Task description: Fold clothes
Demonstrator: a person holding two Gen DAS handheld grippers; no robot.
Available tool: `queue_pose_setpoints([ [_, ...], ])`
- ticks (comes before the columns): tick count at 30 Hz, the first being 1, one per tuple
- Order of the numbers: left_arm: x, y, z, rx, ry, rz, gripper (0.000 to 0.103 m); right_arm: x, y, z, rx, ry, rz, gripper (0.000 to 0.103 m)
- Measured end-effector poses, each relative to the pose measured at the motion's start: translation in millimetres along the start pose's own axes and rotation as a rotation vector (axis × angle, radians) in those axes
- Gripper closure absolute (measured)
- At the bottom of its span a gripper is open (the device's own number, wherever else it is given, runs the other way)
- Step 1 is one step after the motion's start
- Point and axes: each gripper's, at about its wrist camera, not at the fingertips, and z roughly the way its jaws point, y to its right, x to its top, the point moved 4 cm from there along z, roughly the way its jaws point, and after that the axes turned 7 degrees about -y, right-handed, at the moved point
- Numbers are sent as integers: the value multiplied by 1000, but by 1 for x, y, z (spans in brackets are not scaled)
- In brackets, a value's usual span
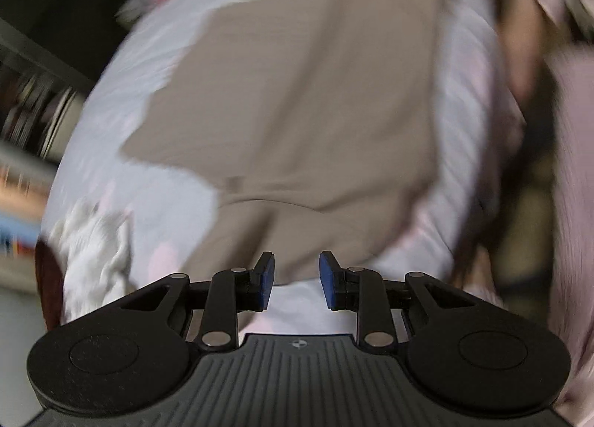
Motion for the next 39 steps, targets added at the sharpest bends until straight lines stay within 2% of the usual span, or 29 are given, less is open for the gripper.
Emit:
queue_pose_setpoints([
  [3, 5, 25, 13, 11, 3, 116, 78, -1, -15, 11, -27, -27, -94, 73],
  [7, 11, 42, 29, 44, 17, 184, 78, -1, -21, 16, -97, -32, -168, 73],
  [13, 13, 57, 32, 104, 61, 279, 78, 0, -27, 21, -190, -44, -282, 73],
  [15, 19, 64, 22, 100, 76, 308, 78, 0, -28, 23, -191, -54, -312, 79],
  [18, 19, 71, 19, 74, 81, 352, 78, 1, -33, 24, -205, -53, -348, 80],
  [24, 16, 70, 26, 73, 54, 342, 79, 1, -36, 23, -206, -63, -356, 81],
  [27, 9, 72, 24, 83, 42, 386, 78, -1, -37, 19, -202, -62, -353, 81],
  [33, 1, 71, 24, 85, 8, 388, 78, 2, -38, 24, -195, -55, -348, 81],
  [39, 7, 75, 29, 123, 30, 420, 79, 3, -36, 25, -188, -55, -339, 96],
])
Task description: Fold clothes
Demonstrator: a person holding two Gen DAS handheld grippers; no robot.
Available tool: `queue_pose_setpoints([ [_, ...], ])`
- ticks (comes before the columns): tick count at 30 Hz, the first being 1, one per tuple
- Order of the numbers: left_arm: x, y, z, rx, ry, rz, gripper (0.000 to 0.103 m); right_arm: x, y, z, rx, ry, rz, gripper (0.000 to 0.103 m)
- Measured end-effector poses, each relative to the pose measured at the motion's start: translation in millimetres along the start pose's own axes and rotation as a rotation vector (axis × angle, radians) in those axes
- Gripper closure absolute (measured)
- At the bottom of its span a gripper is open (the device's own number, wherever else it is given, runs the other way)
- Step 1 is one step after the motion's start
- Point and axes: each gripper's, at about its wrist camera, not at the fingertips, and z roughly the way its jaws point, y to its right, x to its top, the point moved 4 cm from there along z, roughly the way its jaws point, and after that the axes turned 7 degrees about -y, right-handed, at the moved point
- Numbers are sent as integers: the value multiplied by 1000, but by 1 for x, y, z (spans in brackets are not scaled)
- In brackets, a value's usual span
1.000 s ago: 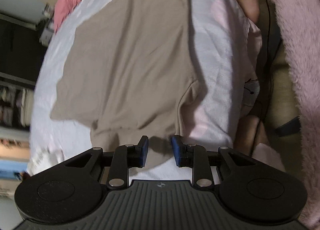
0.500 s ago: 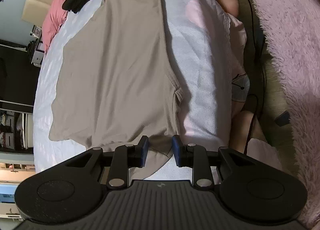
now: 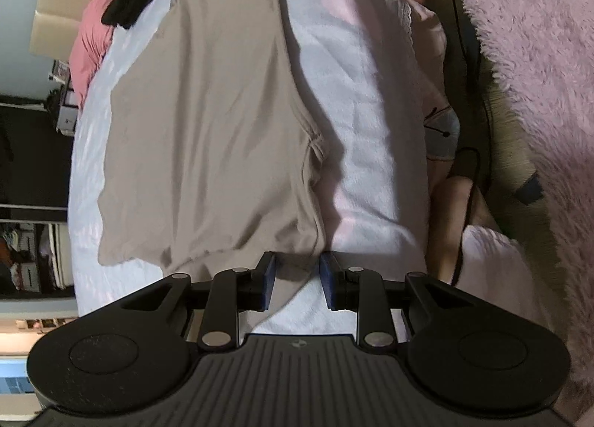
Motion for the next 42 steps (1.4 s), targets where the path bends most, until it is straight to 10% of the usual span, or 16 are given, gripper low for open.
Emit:
queue_pose_setpoints([
  [3, 2, -4, 0, -7, -11, -23, 98, -1, 3, -6, 14, 4, 9, 98],
  [20, -3, -15, -11, -263, -80, -124, 100, -12, 1, -14, 223, -44, 45, 98],
  [27, -6, -29, -7, -285, -60, -192, 87, -11, 15, -26, 241, -25, 92, 69],
  [42, -63, -194, -6, -418, 87, -864, 69, -20, 181, -4, 232, 106, 709, 70],
])
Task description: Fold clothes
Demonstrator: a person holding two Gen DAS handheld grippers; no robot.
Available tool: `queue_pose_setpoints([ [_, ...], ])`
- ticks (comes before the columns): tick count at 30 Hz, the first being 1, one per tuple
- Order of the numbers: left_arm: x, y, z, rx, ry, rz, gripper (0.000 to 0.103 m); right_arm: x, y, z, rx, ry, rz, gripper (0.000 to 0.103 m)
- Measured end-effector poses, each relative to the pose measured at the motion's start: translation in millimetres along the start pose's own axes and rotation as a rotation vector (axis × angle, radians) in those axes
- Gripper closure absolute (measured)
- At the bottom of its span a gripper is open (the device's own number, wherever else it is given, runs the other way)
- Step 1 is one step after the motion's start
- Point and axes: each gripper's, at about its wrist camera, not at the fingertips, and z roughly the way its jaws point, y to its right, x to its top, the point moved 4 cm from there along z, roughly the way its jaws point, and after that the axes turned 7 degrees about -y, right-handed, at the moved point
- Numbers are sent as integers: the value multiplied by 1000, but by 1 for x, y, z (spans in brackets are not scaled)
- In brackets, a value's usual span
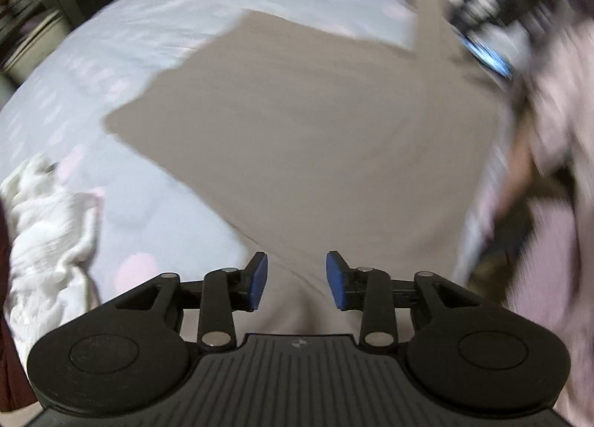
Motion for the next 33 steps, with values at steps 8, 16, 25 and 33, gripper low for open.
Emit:
queue_pose_setpoints([
  [8, 43, -111, 42, 71, 84, -344, 69, 52, 96, 49, 1, 42, 297, 70],
  [16, 74, -207, 93, 135, 146, -619, 70, 100, 160, 101, -19, 62, 424, 70],
  [25, 94, -264, 140, 117, 218, -717, 72, 139, 212, 160, 62, 165, 666, 70],
  [33, 111, -285, 167, 16, 312, -738, 72, 168, 230, 192, 145, 206, 765, 69],
])
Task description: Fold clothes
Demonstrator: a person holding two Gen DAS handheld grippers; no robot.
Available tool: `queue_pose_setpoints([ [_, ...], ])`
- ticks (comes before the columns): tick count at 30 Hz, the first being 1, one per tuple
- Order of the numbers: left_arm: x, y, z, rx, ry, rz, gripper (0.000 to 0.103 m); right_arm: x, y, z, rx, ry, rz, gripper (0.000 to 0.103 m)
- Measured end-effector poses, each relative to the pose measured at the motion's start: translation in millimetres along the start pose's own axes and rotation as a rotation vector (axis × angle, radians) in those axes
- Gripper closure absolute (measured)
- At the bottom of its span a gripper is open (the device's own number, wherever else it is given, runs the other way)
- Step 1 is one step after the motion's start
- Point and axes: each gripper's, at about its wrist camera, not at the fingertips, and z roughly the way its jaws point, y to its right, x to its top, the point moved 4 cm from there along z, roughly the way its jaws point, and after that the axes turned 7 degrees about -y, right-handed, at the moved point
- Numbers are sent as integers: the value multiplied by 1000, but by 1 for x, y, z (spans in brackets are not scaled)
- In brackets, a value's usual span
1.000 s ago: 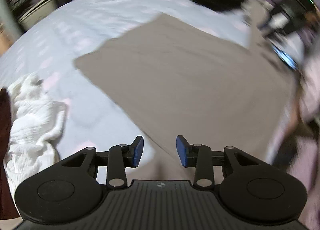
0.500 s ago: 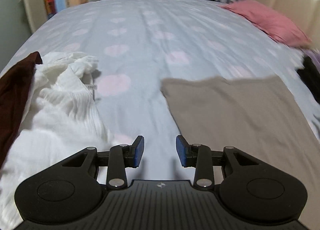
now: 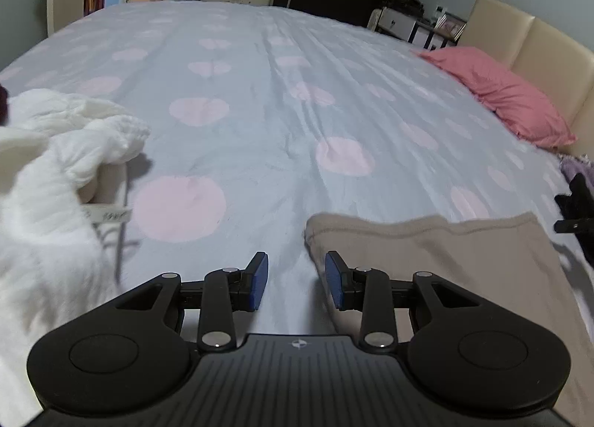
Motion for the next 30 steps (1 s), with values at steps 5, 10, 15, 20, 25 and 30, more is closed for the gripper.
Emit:
queue_pose_setpoints([
  [5, 4, 2, 16, -35, -4, -9, 72, 2, 4, 16, 38, -17, 60, 69],
  [10, 5, 6, 29, -39, 8, -25, 72, -3, 3, 28, 40, -11, 103, 87],
  [15, 10, 21, 28, 5, 41, -10, 99, 1, -9, 6, 37, 81, 53, 98],
  [20, 28, 34, -18, 111, 149, 59, 101, 16, -14, -28, -32, 183, -17, 99],
  [25, 41, 51, -21, 180, 123, 172, 101, 16, -10, -13, -79, 157, -21, 99],
  [30, 35, 52, 15, 212, 59, 194, 101, 8, 4, 12, -129, 107, 2, 98],
])
